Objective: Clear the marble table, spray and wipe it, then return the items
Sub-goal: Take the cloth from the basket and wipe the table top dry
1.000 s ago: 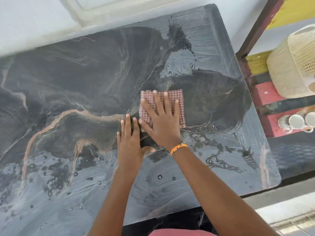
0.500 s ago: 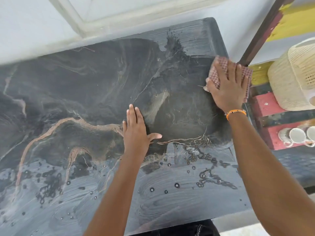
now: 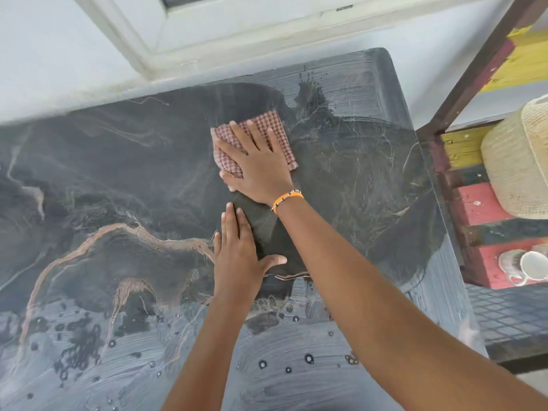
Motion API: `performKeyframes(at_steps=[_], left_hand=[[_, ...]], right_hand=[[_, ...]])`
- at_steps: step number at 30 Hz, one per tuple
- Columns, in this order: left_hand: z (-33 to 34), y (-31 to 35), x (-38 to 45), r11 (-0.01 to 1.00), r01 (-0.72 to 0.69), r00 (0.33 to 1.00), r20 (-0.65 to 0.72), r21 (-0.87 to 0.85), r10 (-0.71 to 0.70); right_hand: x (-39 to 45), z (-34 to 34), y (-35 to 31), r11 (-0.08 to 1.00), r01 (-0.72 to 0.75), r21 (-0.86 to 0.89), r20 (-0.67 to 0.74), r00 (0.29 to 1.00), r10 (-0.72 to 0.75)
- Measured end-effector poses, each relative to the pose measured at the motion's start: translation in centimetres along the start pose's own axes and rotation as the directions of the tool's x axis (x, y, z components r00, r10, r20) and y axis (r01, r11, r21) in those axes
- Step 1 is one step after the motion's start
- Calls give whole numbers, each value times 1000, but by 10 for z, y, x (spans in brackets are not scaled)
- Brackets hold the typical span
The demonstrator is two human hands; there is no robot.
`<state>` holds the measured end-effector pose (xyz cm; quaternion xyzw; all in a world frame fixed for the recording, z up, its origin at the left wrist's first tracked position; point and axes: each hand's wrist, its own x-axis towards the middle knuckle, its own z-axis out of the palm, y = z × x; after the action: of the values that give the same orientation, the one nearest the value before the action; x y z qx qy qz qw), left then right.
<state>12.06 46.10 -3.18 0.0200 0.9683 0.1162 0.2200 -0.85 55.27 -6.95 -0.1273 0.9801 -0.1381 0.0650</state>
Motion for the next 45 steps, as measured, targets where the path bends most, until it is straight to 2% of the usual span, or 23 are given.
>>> performKeyframes(at_steps=[3,6,10,14,15,16,19,22,26,29,31,34,38,41,45], left_hand=[[-5,6,10,999,34,999,-25,17,-34],[-10,7,25,999,41,999,-11,34,-41],[-10,7,30,998,41,999,20,44,-42],[-9,6,29,997,42,999,7,67,-42],[-9,7,30,996,43,999,9,72,-43],[-10,7,30,996,46,999,12,74,-47],[-12,9,30,996,60,998,32,61,-62],[-13,11,32,995,85,995,53,44,-87],[-13,11,34,995,95,993,64,15,-96],[-10,9,33,996,91,996,17,-22,-91],[-12,10,33,994,100,995,28,-34,-99],[-16,15,34,992,126,988,90,-20,-123],[-15,31,24,998,37,998,57,-43,-34],[-6,50,14,997,-52,992,109,-63,59],[6,64,9,998,-60,978,201,-18,62]], right_hand=[[22,-16,51,998,-63,2,-11,998,63],[17,-35,119,963,-269,16,-76,960,269],[-29,-48,184,865,-500,42,-157,852,500],[-67,-33,156,734,-672,94,-211,707,675],[-67,-28,140,735,-672,92,-212,708,674],[-62,-23,123,764,-640,78,-209,739,640],[-21,-15,78,886,-462,44,-172,870,462],[48,-13,44,949,-307,63,-116,943,313],[117,-8,-11,992,-118,44,-30,992,119],[130,-2,-43,999,53,6,15,998,-53],[129,-2,-38,995,98,-5,7,995,-98],[118,-9,-4,998,70,-1,-56,996,-70],[91,-26,79,993,-119,2,-131,984,119],[65,-41,147,965,-260,-10,-178,951,254],[37,-59,214,903,-427,41,-207,881,426]])
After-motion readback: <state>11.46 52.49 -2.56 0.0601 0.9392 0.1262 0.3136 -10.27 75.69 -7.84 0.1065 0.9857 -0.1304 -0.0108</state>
